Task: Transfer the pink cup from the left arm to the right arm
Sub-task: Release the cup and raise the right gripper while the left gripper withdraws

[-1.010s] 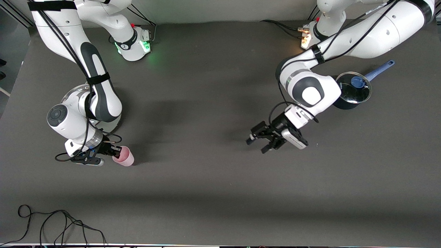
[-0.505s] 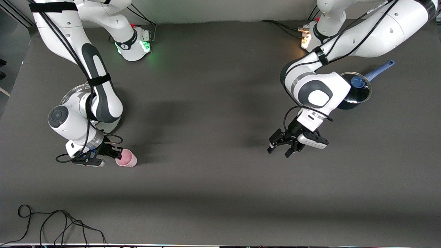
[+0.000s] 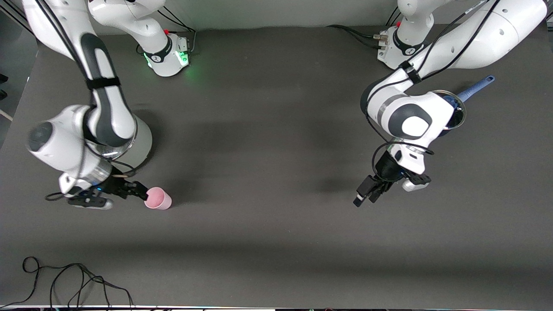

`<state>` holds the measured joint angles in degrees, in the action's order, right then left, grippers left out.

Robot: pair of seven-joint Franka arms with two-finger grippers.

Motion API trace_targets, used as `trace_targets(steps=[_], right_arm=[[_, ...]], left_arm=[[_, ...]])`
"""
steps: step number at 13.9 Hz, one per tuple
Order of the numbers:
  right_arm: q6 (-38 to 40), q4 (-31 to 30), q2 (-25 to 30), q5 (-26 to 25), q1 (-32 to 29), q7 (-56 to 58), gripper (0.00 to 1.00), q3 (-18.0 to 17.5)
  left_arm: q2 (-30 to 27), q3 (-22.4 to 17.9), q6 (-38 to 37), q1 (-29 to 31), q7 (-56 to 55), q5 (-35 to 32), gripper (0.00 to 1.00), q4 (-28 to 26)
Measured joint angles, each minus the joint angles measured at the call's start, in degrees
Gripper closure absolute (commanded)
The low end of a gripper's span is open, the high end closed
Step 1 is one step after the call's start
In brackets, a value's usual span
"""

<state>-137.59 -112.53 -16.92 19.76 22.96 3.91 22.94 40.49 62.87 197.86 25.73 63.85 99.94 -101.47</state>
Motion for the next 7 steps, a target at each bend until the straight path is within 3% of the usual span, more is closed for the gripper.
trace_targets(steps=[4, 7], right_arm=[[14.6, 5.3, 6.2, -8.1, -0.1, -3.5, 0.0, 1.6], [31.4, 15.7, 7.6, -9.5, 0.2, -8.8, 0.0, 1.4]], left_arm=[[-0.2, -0.3, -2.0, 1.1, -11.6, 0.1, 0.0, 4.0], [-0.6, -0.8, -2.2, 1.6, -24.3, -0.3, 0.0, 7.5]])
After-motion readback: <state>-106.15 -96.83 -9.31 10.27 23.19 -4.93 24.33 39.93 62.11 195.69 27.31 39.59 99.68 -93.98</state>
